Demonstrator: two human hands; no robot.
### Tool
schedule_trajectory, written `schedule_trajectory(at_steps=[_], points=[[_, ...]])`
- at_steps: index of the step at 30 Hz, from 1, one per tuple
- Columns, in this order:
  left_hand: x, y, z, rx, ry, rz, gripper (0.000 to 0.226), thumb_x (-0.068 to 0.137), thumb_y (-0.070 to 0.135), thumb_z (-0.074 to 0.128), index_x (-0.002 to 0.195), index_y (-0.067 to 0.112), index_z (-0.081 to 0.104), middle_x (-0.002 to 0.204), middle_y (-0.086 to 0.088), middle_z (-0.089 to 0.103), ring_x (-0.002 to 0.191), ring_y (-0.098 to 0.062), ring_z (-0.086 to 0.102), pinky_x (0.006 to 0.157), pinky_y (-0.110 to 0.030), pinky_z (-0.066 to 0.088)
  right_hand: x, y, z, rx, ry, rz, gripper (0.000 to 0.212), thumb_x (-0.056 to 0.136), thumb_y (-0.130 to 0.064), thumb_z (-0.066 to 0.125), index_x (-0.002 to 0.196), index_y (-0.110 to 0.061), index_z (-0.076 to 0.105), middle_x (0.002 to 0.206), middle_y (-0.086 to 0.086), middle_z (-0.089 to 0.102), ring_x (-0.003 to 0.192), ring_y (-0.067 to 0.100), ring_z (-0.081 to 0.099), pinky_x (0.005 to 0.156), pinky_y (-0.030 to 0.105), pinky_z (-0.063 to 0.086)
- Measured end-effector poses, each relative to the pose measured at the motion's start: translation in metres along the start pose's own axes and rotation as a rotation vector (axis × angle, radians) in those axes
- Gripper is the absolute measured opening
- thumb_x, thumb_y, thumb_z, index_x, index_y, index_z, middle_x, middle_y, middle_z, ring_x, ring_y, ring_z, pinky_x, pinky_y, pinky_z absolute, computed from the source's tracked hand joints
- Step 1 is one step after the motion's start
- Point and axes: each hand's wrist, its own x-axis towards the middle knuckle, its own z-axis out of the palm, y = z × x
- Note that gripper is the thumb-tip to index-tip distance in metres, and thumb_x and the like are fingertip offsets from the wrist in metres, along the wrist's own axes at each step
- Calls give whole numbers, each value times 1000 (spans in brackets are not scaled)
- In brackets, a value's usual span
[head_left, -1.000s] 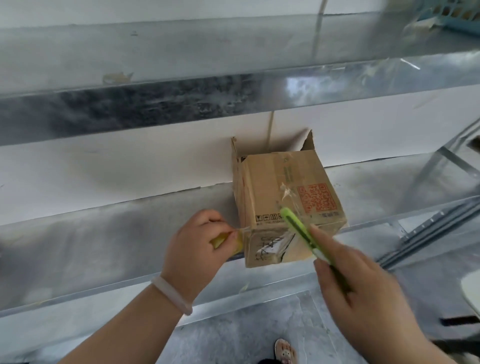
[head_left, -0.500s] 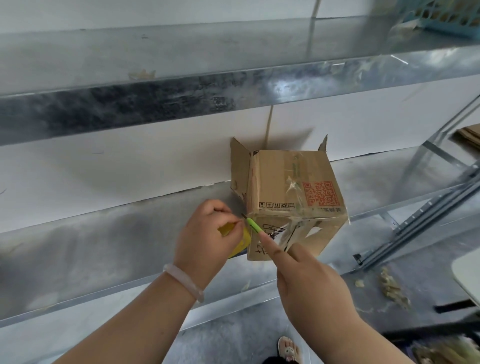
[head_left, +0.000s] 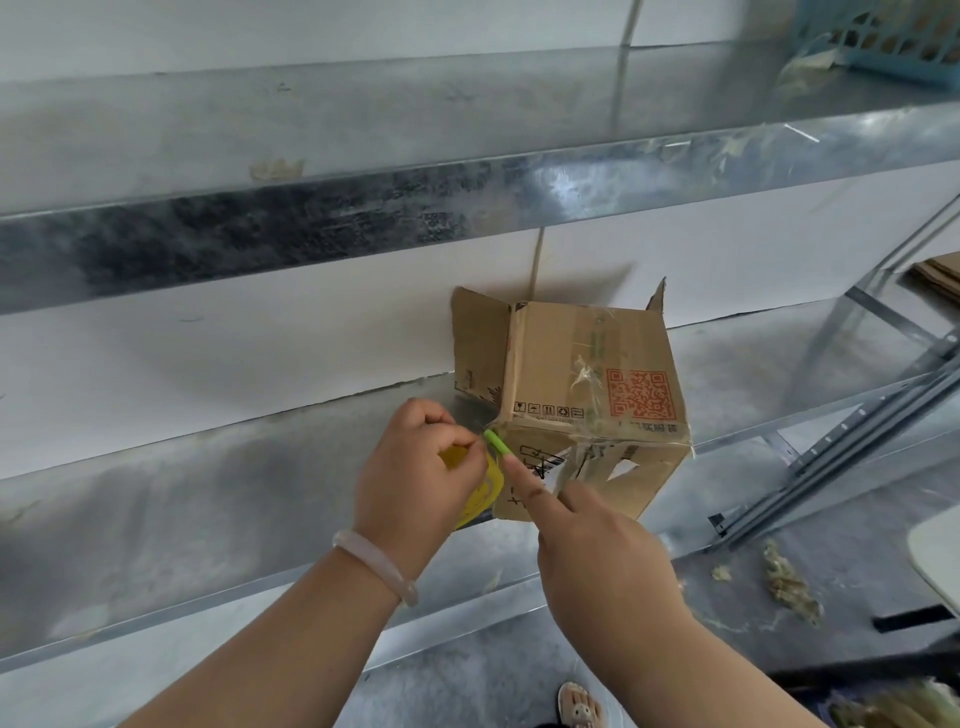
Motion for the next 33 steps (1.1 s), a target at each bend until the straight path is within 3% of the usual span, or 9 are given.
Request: schedule_trajectory(at_steps=[2,5,12,15,18,20,22,28,33], points=[[0,1,2,3,2,18,7,81,30,71,78,25,74,93,14,50,85,0,48,62,-10,35,6,6,4,16,-9,0,98,80,-15,68,150,-42,5,80,-4,34,54,18,36,40,22,17],[7,-9,2,17,9,-1,11,84,31,69,84,21,74,97,10,51,84,-3,50,64,-10,35,13,13,7,70,58,-19,101,60,-12,82,147,-32,34,65,-7,43,39,13,30,35,17,11],[29,-48,-1,216,75,82,10,85,25,68,80,19,73,96,8,52,70,-14,57,62,-26,44,17,51,7,315,347,-327,58,95,-18,44,150,-27,31,93,-6,59,63,6,49,47,25,46],[38,-76,6,313,89,142,18,83,32,61,79,20,74,101,2,59,66,-19,59,68,-34,48,16,75,-4,605,607,-265,49,98,-18,40,146,-26,33,103,-5,57,71,-1,53,59,20,48],[37,-99,19,366,56,106,31,84,42,50,79,25,75,104,2,62,70,-20,61,74,-39,48,27,117,-12,785,769,-31,40,99,-32,40,135,-47,33,89,3,52,63,18,50,53,39,46],[30,-106,29,396,23,98,32,83,41,48,78,25,75,100,2,65,71,-24,63,75,-40,48,40,151,-10,709,773,180,38,97,-34,41,128,-55,36,96,5,53,70,21,52,62,45,48],[22,-108,39,417,6,103,29,81,39,51,76,24,75,95,3,67,76,-26,64,76,-37,46,49,179,-3,638,731,301,40,99,-23,41,128,-51,39,101,0,53,76,7,53,71,31,49],[-1,-108,62,327,-40,34,30,78,32,51,77,19,77,93,1,70,79,-27,66,72,-31,53,69,183,17,796,529,369,48,95,-8,37,133,-38,41,104,5,51,69,25,58,56,14,47],[-2,-77,63,251,71,-27,38,86,31,45,103,14,74,105,0,69,95,-24,65,84,-33,52,79,194,19,815,406,384,49,99,-4,37,136,-35,36,109,4,51,82,22,57,65,30,44]])
